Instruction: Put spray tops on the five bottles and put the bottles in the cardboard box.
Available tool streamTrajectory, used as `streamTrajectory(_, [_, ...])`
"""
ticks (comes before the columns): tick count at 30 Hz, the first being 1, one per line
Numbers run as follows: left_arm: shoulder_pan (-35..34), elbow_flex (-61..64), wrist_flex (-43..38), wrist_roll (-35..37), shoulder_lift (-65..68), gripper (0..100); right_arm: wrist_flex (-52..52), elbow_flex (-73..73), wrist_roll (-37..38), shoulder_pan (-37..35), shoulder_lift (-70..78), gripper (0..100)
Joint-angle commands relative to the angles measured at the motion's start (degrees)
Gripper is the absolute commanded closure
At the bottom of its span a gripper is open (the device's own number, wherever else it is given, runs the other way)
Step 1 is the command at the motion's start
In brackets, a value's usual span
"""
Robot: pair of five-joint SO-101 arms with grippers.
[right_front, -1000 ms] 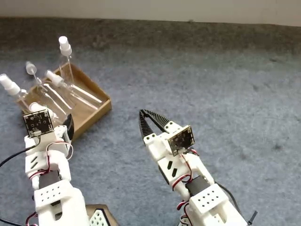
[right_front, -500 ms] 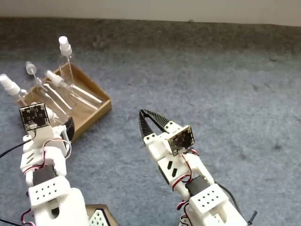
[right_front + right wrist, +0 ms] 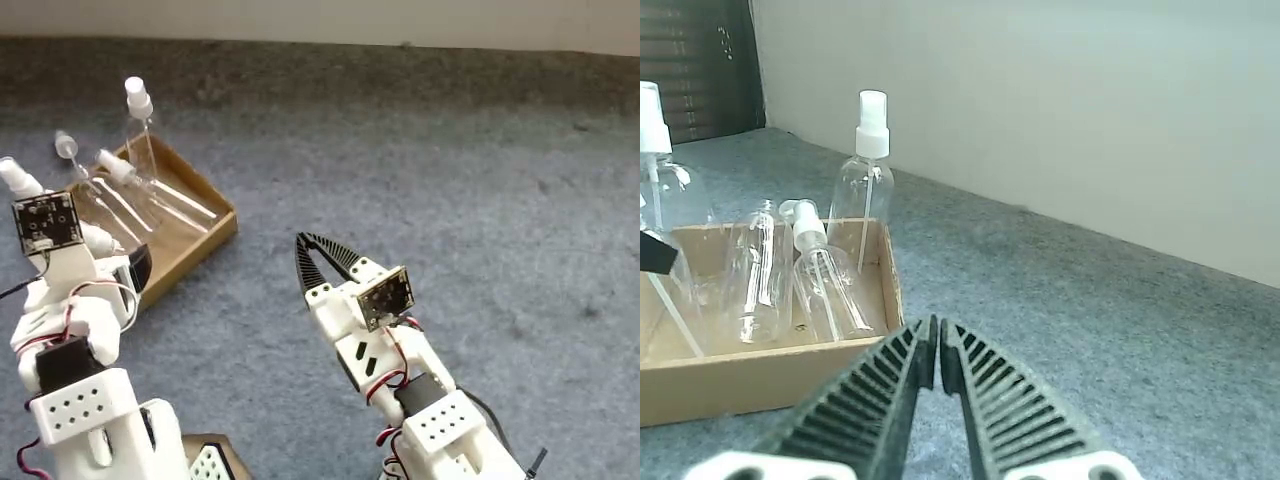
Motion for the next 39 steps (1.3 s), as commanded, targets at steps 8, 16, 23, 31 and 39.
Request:
streamTrajectory(8, [4.44, -22.64, 18.37, 0.00, -1.01, 78, 1.10, 6.29, 0.26, 6.90, -0.04, 99.3])
streamTrajectory(16, [17.63, -29.76, 21.36, -0.09, -1.01, 98, 29.14, -6.90, 0.00, 15.25, -0.40, 99.3])
streamTrajectory(23, [18.77, -36.09, 24.18, -0.09, -1.01, 100, 45.41, -20.00, 0.00, 18.24, -0.48, 99.3])
streamTrajectory(31, [19.03, -44.53, 29.54, -0.09, -1.98, 100, 63.60, -43.12, 0.00, 18.42, -0.57, 99.3])
streamTrajectory(39, [25.45, -40.48, 33.05, -0.26, -12.00, 100, 86.55, -67.91, 0.00, 18.51, -0.75, 99.3])
